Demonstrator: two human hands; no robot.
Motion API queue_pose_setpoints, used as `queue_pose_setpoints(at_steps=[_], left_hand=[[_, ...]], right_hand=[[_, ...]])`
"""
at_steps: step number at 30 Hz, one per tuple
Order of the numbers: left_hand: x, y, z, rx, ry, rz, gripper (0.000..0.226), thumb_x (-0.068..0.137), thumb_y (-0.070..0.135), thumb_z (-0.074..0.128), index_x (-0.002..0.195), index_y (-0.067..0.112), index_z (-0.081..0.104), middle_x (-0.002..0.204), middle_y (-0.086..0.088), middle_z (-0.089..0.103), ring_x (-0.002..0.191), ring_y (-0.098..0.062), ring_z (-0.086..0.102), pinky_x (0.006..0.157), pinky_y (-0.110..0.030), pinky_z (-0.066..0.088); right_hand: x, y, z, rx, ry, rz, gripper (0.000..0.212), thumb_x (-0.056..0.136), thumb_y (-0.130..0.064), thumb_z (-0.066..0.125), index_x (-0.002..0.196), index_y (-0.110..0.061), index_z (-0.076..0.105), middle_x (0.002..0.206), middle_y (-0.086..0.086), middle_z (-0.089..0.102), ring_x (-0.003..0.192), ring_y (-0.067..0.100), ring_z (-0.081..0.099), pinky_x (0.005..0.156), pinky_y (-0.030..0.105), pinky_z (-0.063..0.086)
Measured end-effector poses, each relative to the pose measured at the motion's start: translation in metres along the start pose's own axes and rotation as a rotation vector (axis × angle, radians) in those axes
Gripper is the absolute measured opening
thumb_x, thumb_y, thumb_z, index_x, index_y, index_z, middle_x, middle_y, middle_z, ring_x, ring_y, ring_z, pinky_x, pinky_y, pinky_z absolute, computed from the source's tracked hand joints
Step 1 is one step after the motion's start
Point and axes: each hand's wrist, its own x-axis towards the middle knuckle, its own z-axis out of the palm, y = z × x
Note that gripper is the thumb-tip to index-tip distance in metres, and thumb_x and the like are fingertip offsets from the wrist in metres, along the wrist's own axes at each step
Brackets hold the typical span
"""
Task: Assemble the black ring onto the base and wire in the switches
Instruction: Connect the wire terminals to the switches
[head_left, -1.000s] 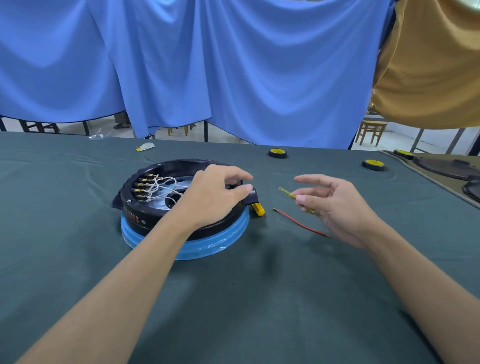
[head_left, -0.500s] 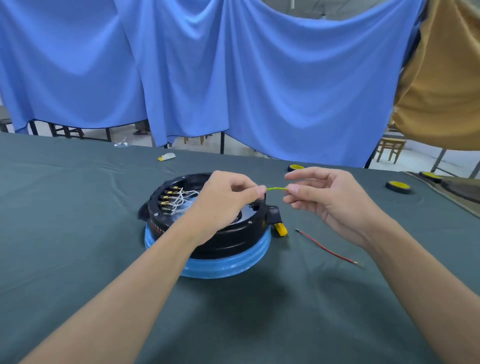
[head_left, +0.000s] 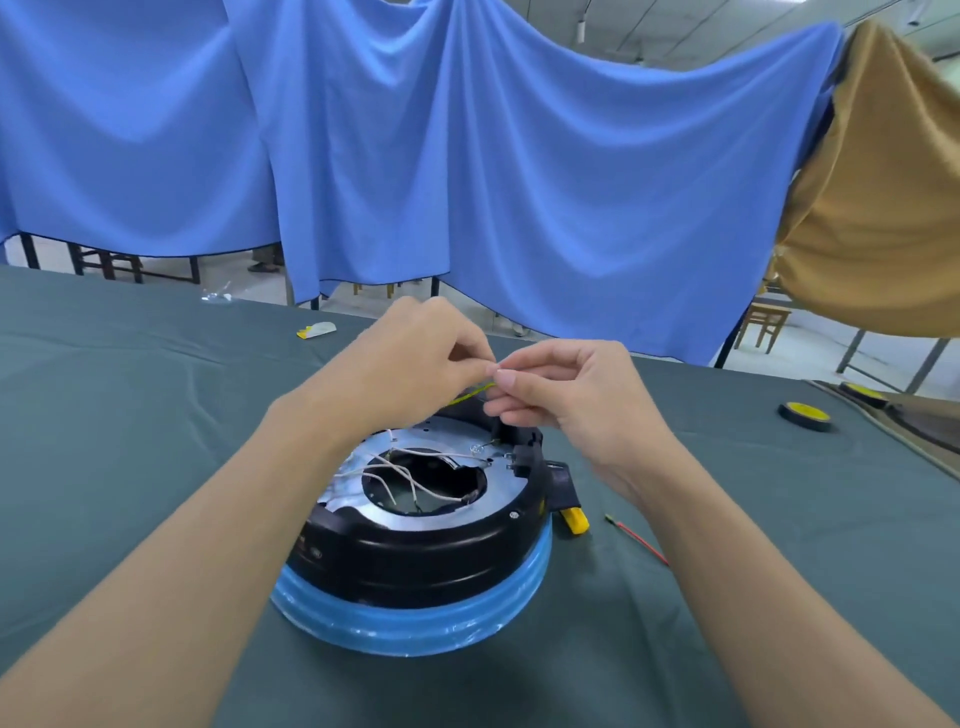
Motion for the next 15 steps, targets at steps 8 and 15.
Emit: queue_pose_setpoints(at_steps=[8,15], left_hand=[[0.021,-0.007,0.004,-0.074,-0.205,0.036,0.011,0.089,0.023,0.069,0.081,0.026,0.077,0.055,0.020,0.065,0.053,0.005,0.061,0.054,-0.027,0.053],[0.023,-0.024,0.018,-0.065,-0.241,-0.007,0.013,0.085,0.019,0.074,0.074,0.026,0.076,0.055,0.020,0.065,0.049,0.002,0.061,0.047,-0.010,0.041]], right_hand=[[0.005,0.017,-0.005,0.149,0.048,0.102,0.009,0.090,-0.003,0.062,0.099,-0.001,0.066,0.085,0.017,0.074,0.077,0.025,0.074,0.063,0.021,0.055],[0.011,0.041,-0.012,-0.632,0.282,-0.032,0.018,0.093,-0.027,0.059,0.080,-0.023,0.070,0.076,-0.011,0.073,0.075,0.002,0.067,0.070,0.016,0.050]])
